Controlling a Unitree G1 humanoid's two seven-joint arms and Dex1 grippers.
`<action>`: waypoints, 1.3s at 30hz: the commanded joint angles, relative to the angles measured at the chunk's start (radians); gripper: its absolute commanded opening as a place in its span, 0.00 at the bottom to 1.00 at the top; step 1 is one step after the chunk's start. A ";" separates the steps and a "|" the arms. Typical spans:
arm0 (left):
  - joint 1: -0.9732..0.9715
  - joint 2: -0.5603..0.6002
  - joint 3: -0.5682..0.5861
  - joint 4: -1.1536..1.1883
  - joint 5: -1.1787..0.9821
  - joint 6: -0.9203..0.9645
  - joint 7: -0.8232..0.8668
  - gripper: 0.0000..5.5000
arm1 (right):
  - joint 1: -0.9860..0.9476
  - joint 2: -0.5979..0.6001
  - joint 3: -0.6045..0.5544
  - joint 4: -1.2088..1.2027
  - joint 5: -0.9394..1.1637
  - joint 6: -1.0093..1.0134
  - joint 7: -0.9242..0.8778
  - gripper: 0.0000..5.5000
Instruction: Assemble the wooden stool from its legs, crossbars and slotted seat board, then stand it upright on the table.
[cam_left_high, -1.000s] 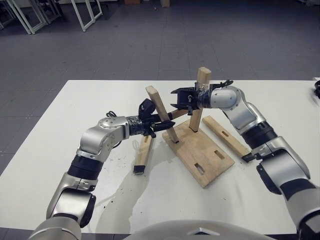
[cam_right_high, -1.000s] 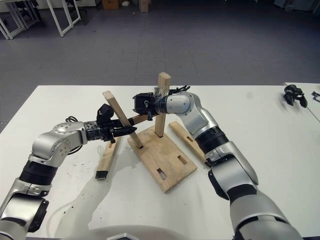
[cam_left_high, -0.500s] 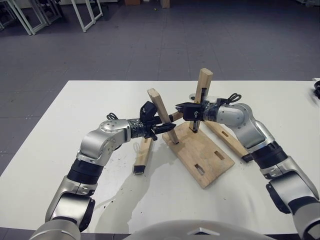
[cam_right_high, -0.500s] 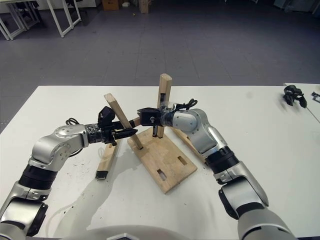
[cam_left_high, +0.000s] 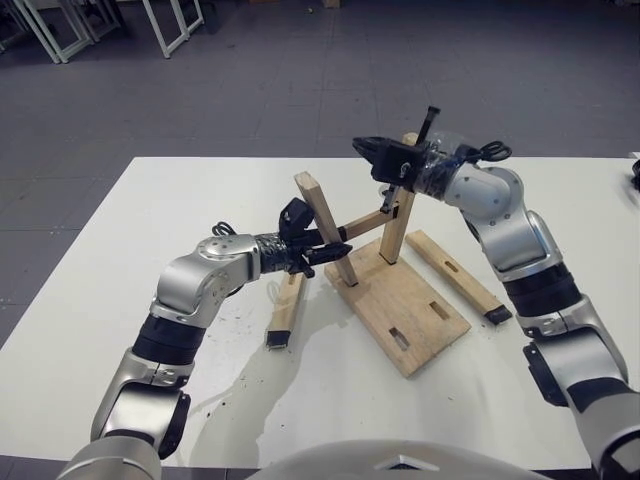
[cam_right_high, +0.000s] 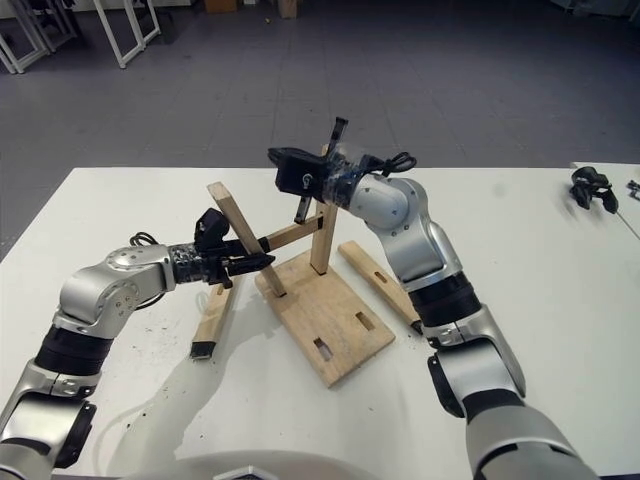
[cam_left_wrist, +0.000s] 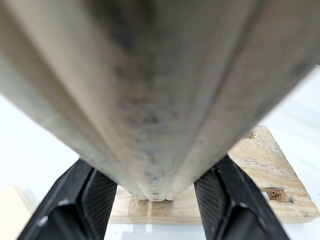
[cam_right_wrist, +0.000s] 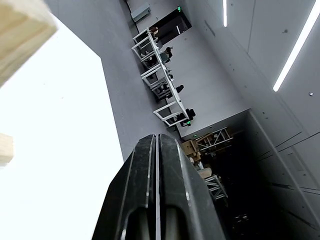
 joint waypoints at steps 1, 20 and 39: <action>-0.013 -0.002 0.033 -0.020 -0.009 0.108 0.027 0.37 | 0.041 -0.005 -0.011 -0.010 0.011 0.043 0.014 0.02; 0.320 0.134 0.237 -0.288 0.056 0.072 0.018 0.55 | 0.405 -0.162 -0.275 -0.595 0.399 0.436 0.177 0.02; 0.606 -0.054 0.532 0.072 0.251 -0.475 0.245 0.39 | 0.706 -0.239 -0.247 -0.377 0.322 0.326 0.130 0.02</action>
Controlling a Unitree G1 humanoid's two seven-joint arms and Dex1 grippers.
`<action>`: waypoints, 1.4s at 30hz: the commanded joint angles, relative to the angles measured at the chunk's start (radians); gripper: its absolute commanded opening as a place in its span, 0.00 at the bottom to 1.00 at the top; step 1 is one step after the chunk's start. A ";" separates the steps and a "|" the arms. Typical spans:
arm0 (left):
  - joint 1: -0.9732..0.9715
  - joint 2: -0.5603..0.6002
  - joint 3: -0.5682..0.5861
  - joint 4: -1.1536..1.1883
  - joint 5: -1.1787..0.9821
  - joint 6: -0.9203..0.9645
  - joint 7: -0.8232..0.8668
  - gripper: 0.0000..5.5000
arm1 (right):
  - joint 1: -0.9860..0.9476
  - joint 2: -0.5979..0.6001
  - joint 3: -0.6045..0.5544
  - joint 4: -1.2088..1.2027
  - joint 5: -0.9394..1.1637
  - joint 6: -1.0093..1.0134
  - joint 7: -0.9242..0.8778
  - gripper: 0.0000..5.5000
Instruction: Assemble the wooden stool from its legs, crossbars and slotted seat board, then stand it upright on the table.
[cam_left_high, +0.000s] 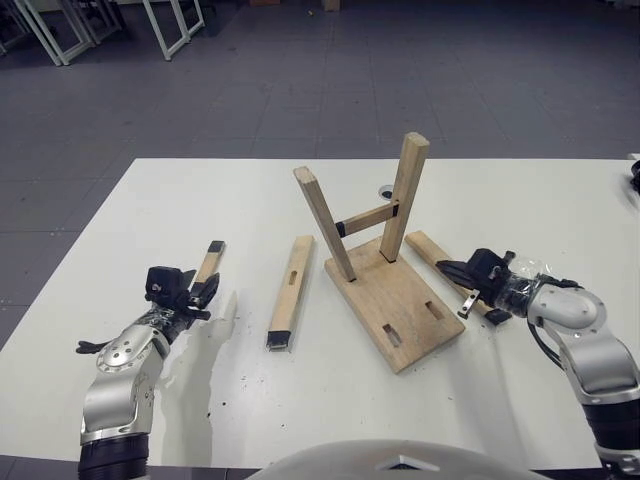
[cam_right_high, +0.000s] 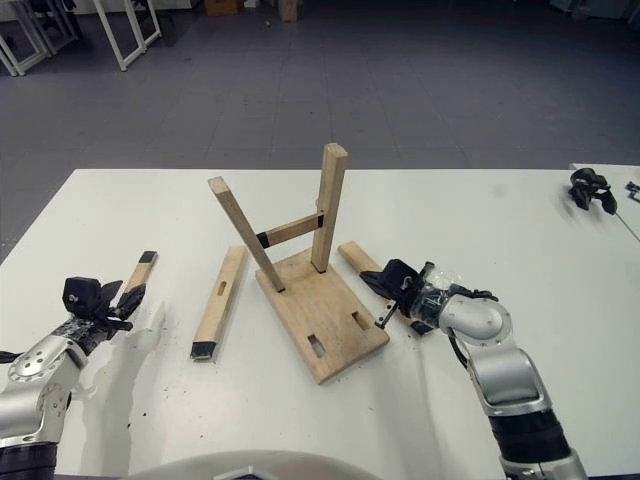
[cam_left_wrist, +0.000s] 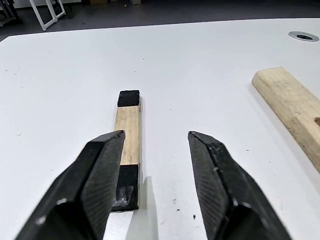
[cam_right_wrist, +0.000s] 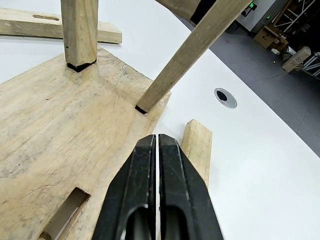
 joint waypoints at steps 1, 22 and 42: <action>-0.007 0.027 0.020 0.080 0.009 -0.027 -0.031 0.39 | -0.014 -0.011 0.012 0.009 -0.010 -0.002 0.001 0.02; -0.129 -0.062 0.057 0.039 -0.047 -0.138 -0.003 0.24 | -0.163 0.126 -0.181 -0.170 0.527 0.577 -0.035 0.21; -0.432 -0.014 -0.265 -0.493 -0.175 -0.092 -0.118 0.24 | -0.783 0.368 -0.307 0.129 1.712 0.691 -0.901 0.21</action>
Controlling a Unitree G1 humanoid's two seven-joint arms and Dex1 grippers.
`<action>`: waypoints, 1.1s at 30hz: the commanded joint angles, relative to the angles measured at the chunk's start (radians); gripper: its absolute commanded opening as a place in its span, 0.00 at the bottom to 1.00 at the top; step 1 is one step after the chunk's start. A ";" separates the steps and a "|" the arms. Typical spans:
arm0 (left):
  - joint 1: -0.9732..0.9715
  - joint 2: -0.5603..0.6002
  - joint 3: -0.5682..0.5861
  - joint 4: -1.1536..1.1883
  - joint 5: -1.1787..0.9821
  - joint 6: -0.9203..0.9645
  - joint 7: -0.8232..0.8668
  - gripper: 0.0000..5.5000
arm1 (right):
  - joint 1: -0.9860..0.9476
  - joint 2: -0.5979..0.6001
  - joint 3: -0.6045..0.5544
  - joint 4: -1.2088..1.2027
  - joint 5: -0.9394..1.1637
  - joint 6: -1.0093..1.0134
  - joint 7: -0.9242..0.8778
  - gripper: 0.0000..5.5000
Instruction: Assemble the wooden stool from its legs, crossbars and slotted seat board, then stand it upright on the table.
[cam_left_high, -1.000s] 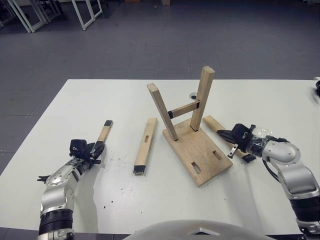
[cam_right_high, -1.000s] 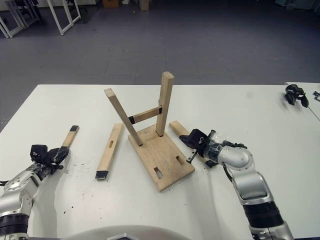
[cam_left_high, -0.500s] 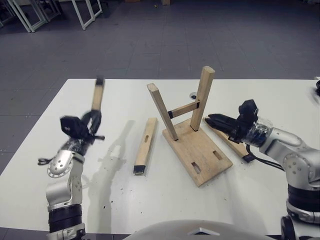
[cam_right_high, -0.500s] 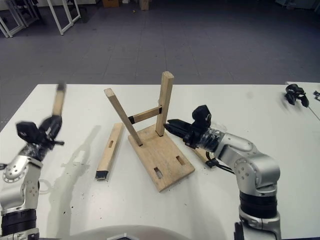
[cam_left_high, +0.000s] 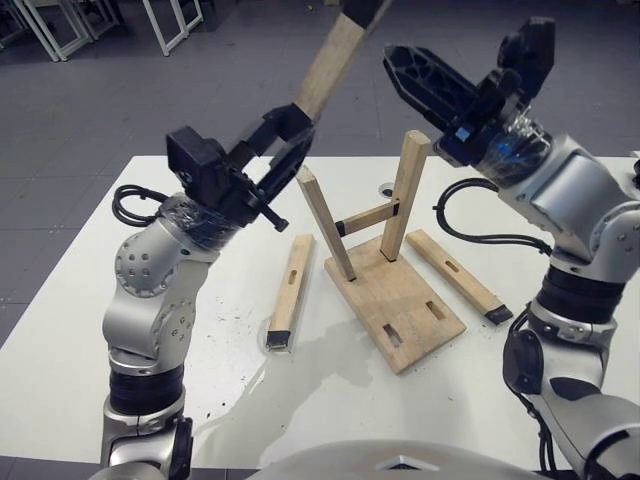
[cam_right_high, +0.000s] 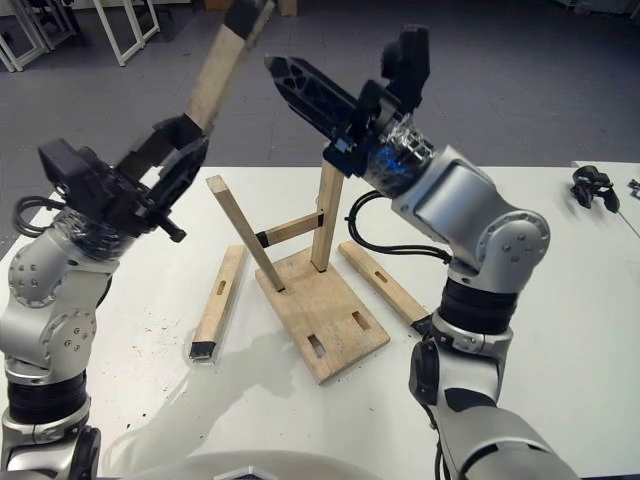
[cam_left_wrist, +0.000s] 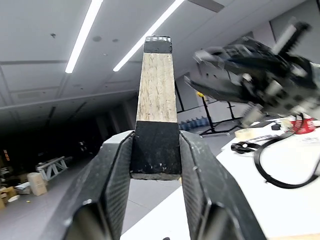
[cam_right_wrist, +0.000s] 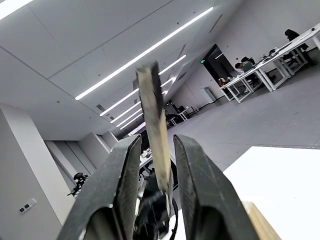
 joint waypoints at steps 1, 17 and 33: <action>0.006 -0.001 -0.039 -0.019 0.020 0.013 -0.008 0.24 | -0.051 -0.012 0.024 0.050 0.033 -0.037 -0.009 0.21; -0.014 0.035 -0.098 -0.025 0.206 -0.057 -0.016 0.33 | -0.105 -0.032 0.070 0.092 -0.047 -0.077 0.014 0.08; 0.172 -0.021 -0.101 0.138 0.448 -0.198 0.101 0.55 | -0.044 -0.384 0.051 0.193 -0.636 -0.320 0.223 0.08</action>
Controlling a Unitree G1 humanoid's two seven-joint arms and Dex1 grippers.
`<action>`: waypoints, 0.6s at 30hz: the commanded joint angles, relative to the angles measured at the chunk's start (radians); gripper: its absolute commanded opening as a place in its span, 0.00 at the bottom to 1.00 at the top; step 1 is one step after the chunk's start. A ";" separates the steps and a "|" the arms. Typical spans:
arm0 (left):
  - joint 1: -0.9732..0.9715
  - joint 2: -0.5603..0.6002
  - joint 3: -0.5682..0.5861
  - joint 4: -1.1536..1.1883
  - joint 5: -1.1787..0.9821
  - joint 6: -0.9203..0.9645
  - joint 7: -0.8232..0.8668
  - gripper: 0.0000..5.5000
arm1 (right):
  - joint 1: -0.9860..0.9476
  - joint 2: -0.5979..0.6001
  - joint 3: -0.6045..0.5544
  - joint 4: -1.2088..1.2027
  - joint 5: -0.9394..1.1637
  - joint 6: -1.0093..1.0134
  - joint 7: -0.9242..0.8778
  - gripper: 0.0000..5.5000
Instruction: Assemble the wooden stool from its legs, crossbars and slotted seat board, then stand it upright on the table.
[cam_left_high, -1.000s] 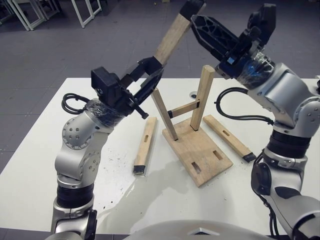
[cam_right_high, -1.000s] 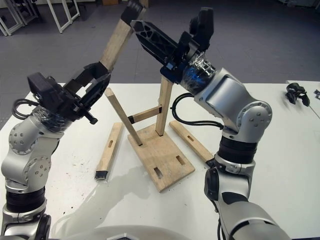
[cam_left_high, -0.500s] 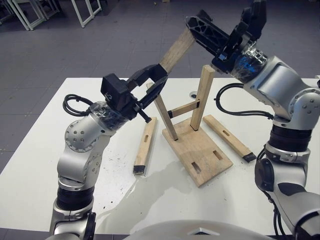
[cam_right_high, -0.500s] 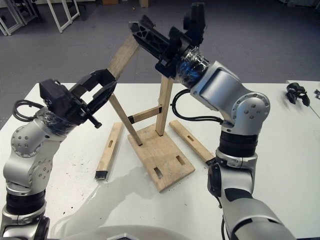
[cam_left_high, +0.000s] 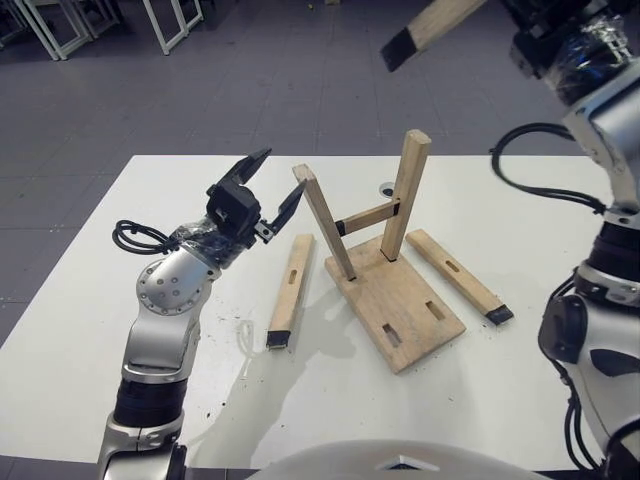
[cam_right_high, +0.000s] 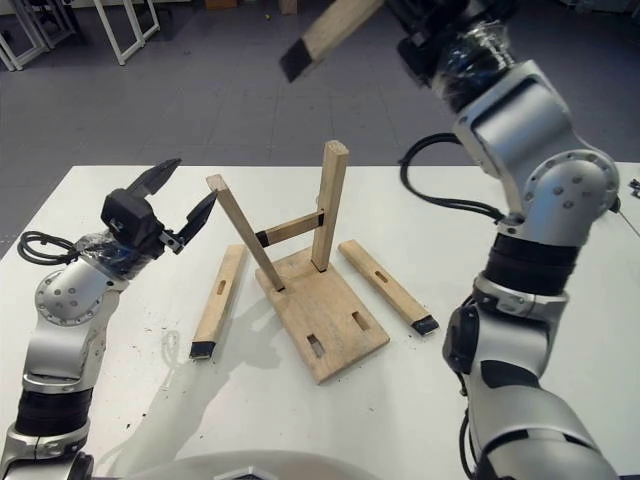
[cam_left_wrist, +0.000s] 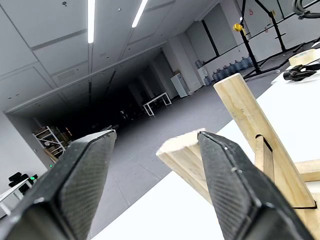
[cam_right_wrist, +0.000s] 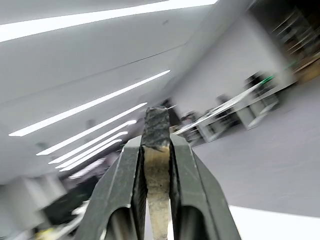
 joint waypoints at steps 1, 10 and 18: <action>0.048 -0.029 -0.053 -0.013 0.061 -0.010 0.028 0.55 | 0.158 -0.164 0.090 -0.010 -0.342 -0.072 0.168 0.08; 0.037 -0.038 -0.015 -0.007 0.077 -0.024 0.069 0.55 | 0.519 -0.261 0.286 -0.122 -0.736 -0.148 0.504 0.08; 0.038 -0.037 -0.017 -0.002 0.076 -0.023 0.068 0.55 | 0.595 -0.197 0.308 -0.092 -0.858 -0.170 0.580 0.08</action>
